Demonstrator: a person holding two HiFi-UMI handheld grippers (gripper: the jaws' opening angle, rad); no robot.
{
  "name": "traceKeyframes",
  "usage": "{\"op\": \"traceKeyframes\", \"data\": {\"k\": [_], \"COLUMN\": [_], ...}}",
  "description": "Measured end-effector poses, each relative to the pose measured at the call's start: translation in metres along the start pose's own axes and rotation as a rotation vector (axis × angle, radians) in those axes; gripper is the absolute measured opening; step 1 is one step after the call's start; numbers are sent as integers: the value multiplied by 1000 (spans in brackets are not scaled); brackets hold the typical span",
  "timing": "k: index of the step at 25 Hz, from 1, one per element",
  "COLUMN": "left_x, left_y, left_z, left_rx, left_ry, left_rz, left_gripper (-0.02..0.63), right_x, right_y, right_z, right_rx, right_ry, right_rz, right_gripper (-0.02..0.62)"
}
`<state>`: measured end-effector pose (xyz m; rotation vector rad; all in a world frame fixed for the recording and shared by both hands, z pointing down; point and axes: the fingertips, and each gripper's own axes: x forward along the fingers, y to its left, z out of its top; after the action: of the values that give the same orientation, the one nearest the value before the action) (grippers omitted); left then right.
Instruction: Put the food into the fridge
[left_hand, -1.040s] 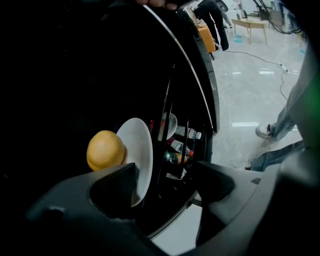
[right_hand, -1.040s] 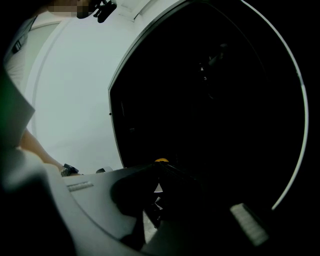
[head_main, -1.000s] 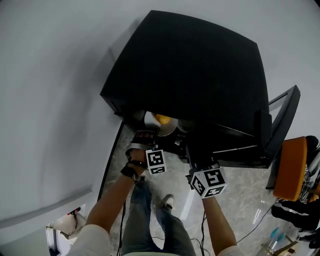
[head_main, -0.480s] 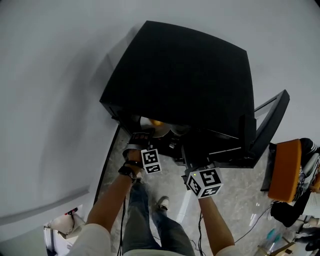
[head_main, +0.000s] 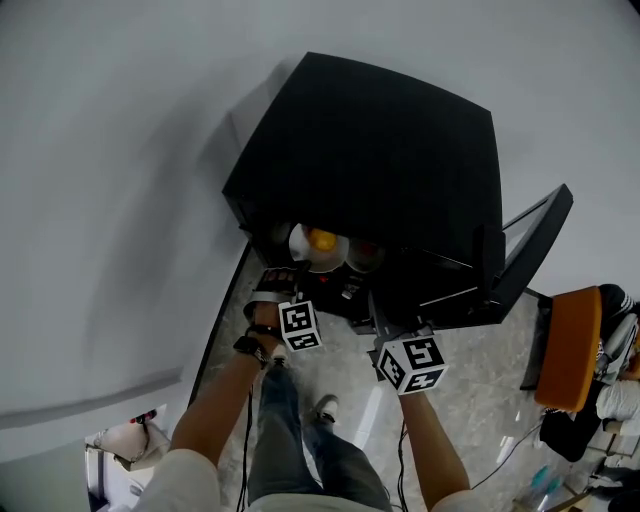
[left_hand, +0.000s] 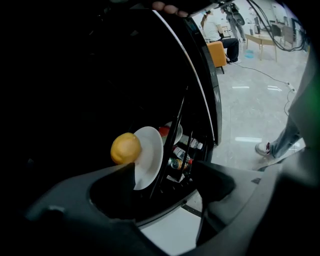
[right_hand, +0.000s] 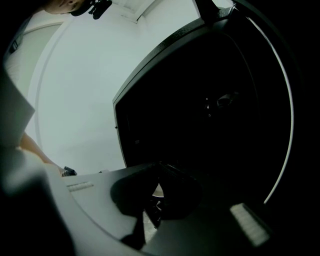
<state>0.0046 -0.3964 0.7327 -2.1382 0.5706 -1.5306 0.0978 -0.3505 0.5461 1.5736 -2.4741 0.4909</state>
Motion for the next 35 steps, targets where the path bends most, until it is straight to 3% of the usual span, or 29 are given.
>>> {"op": "traceKeyframes", "data": {"k": [12, 14, 19, 24, 35], "left_x": [-63, -76, -109, -154, -223], "left_y": [16, 20, 25, 27, 36], "left_z": [21, 24, 33, 49, 69], "left_rx": [-266, -308, -427, -589, -742], "left_ry": [-155, -178, -237, -323, -439], "left_rz": [28, 40, 39, 15, 35], "left_gripper": [268, 225, 197, 101, 14], "right_x": [-26, -32, -49, -71, -101], "right_y": [16, 17, 20, 26, 49], "right_z": [22, 26, 32, 36, 57], "right_rx": [-96, -90, -77, -90, -84], "right_ry": [-10, -15, -20, -29, -70], "right_rz": [1, 1, -9, -11, 53], "right_gripper": [6, 6, 6, 6, 6]}}
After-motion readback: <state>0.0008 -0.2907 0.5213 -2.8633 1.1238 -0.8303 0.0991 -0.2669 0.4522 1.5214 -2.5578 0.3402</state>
